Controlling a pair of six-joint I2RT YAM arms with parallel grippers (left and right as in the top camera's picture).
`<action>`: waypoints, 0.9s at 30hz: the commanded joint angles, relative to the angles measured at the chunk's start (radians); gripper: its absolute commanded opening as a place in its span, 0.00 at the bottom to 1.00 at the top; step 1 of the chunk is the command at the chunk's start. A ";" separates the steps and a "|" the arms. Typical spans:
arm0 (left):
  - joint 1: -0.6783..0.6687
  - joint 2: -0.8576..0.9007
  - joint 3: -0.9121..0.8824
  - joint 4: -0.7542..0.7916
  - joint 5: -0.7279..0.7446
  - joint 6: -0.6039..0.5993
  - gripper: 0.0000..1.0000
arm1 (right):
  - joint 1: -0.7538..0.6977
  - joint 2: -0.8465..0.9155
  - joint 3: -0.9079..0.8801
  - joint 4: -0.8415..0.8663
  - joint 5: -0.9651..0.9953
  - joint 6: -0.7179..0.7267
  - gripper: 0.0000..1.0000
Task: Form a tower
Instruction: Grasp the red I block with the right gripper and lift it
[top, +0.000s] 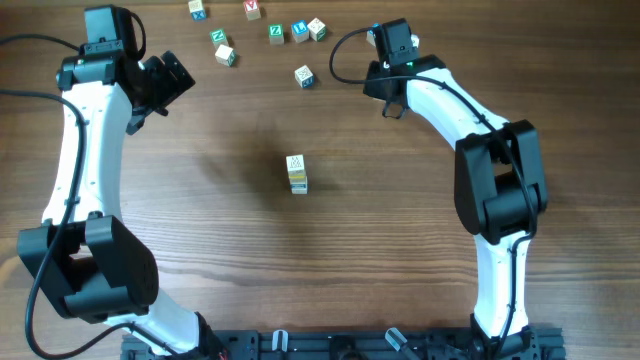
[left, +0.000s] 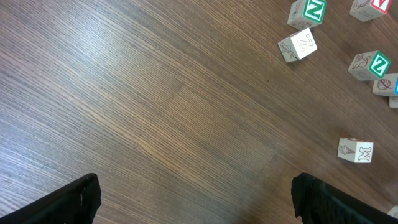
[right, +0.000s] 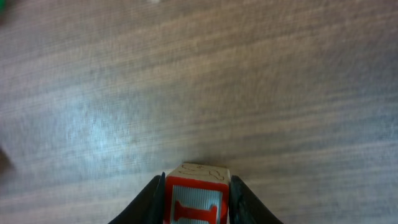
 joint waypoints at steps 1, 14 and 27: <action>0.002 -0.020 0.014 0.000 -0.006 0.008 1.00 | 0.000 0.032 -0.029 -0.108 -0.145 -0.055 0.30; 0.002 -0.020 0.014 0.000 -0.006 0.008 1.00 | 0.047 0.007 -0.025 -0.428 -0.463 -0.013 0.25; 0.002 -0.020 0.014 0.000 -0.006 0.008 1.00 | 0.208 0.007 -0.025 -0.571 -0.358 0.039 0.40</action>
